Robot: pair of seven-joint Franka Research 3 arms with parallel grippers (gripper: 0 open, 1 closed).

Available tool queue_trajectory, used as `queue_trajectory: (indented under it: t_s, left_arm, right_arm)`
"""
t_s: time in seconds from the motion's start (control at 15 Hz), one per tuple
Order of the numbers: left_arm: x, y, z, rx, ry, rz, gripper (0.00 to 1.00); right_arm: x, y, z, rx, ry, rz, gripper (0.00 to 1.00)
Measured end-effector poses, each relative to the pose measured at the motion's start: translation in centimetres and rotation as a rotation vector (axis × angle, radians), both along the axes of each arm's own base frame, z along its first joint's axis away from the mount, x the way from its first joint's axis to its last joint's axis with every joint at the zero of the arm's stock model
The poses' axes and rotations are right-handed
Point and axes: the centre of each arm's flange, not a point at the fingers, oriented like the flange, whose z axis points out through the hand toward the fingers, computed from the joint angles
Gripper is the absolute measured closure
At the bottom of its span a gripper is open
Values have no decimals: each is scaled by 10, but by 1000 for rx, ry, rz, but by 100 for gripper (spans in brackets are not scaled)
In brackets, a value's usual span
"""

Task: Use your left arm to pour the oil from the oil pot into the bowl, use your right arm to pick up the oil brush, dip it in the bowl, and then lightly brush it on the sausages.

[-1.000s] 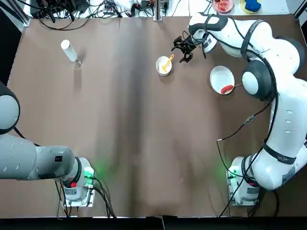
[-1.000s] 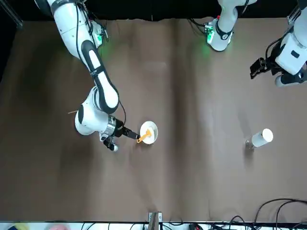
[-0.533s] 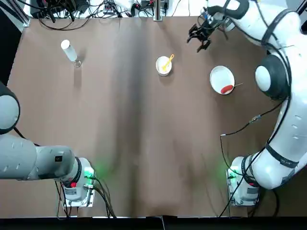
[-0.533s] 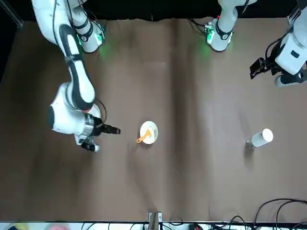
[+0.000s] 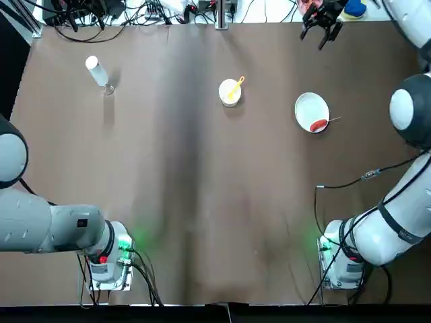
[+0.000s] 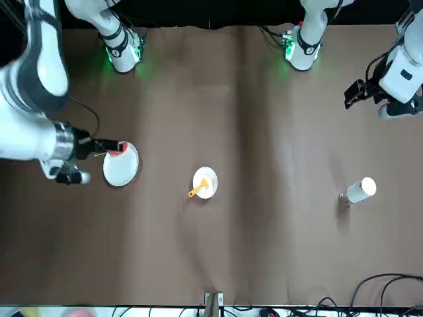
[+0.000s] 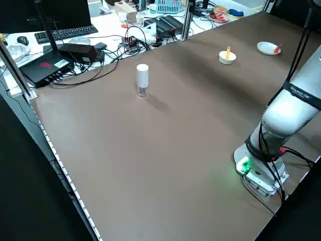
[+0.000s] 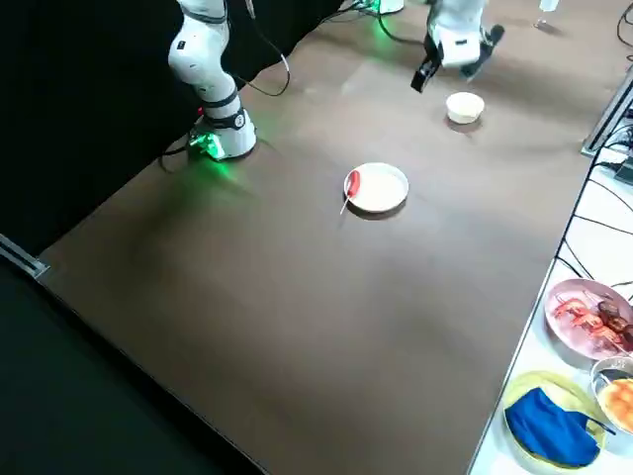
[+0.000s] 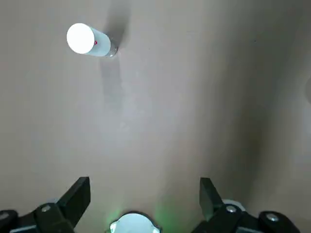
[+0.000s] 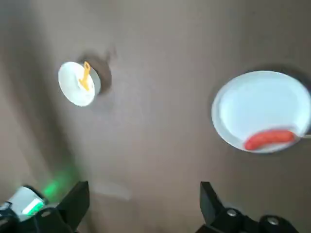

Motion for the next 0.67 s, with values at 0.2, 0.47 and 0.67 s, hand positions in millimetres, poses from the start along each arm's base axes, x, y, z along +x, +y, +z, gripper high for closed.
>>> queue_trajectory:
  t_s: [0.2,0.47,0.67]
  left_arm:
    - [0,0,0,0,0,0,1]
    - [0,0,0,0,0,0,1]
    - [1,0,-2,0,3,0,1]
  right_arm:
    - [-16,-10,44,-95,-48,56,0]
    - [-52,-7,102,-200,-102,151,0]
    - [-81,11,135,-246,-154,211,0]
